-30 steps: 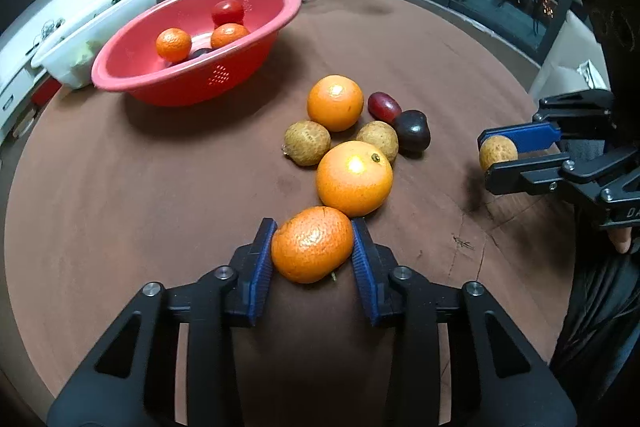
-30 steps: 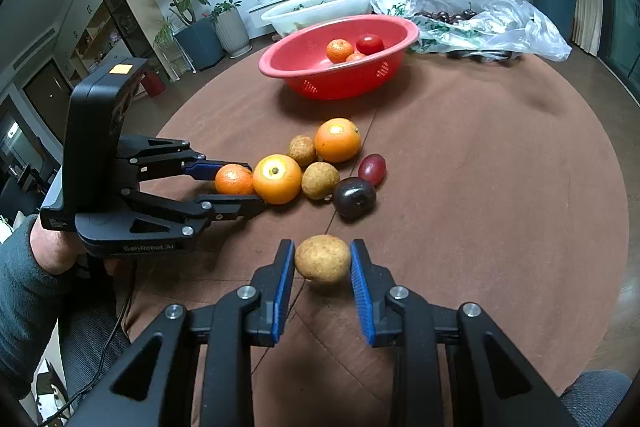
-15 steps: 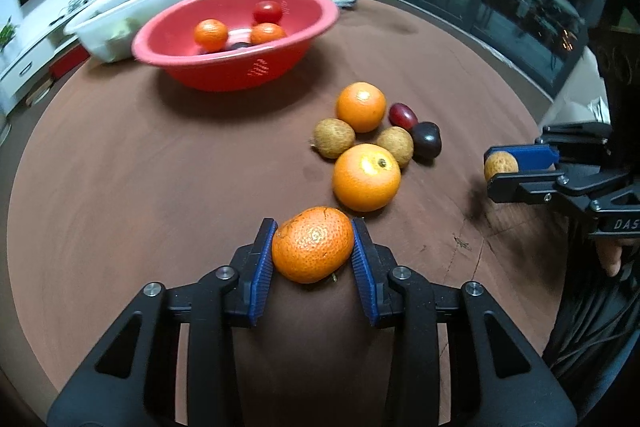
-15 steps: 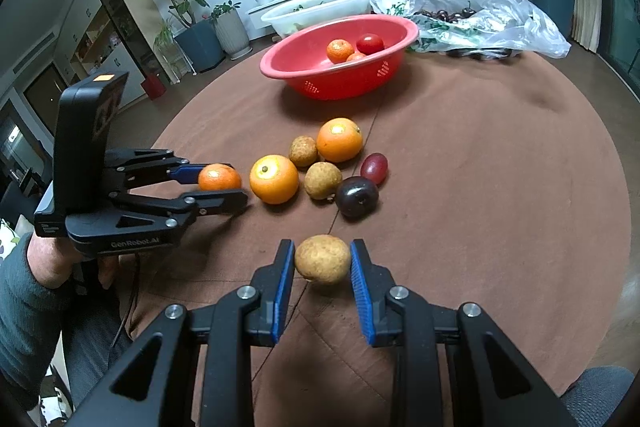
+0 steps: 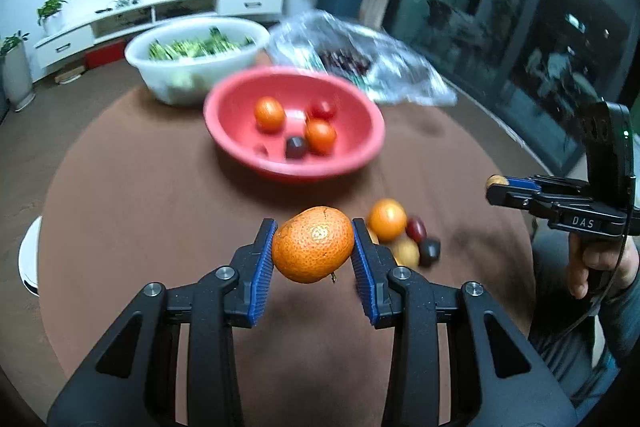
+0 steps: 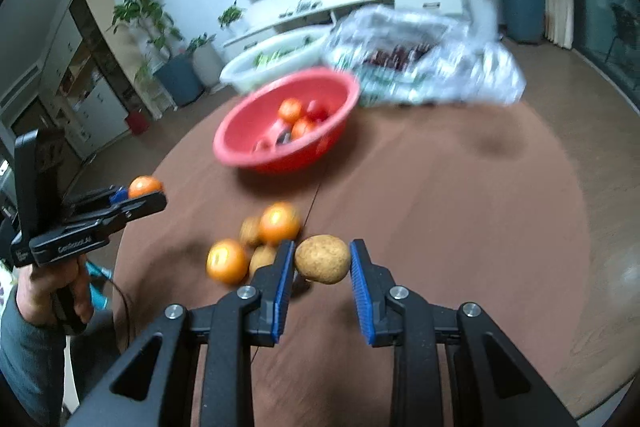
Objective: Organize fruits
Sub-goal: 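Carry the tangerine and potato over the red basin with both tools, then open both tools to drop the tangerine and potato into the basin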
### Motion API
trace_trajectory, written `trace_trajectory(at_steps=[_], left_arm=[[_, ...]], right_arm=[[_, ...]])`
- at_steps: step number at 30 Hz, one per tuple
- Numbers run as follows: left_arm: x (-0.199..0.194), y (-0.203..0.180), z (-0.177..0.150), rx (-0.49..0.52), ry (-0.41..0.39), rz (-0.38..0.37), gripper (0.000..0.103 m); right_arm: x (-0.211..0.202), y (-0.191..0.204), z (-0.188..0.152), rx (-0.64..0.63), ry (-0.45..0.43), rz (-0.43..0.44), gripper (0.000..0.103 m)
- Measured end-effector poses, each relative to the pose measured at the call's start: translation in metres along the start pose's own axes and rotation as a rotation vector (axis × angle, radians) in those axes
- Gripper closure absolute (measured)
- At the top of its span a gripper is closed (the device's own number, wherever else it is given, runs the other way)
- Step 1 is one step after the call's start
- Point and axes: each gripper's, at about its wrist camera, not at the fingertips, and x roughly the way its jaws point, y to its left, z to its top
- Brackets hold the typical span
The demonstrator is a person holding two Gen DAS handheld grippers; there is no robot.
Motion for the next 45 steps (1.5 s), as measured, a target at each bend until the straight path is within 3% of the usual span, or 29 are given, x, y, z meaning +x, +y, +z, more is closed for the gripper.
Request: trace_trajectory(at_steps=[7,14,25,45], left_arm=[[0.009,0.017,0.052,-0.048,-0.055,0.037,0.069],[0.060,0.018,0.086,-0.019,-0.010,0.078,0.069],[0.136,0.014,0.091,0.038,0.080,0.106,0.069],[0.157,0.016,0.081,0.080,0.116,0.150,0.067]], right_arm=[[0.008,0.001,0.063,-0.042,-0.063,-0.025,0.072],[0.057,0.030,0.098,-0.141,-0.028,-0.022,0.072],[0.122,0.042,0.106,-0.253,0.071,-0.083,0.072],[0.153,0.048,0.101,-0.345,0.123,-0.132,0.072]])
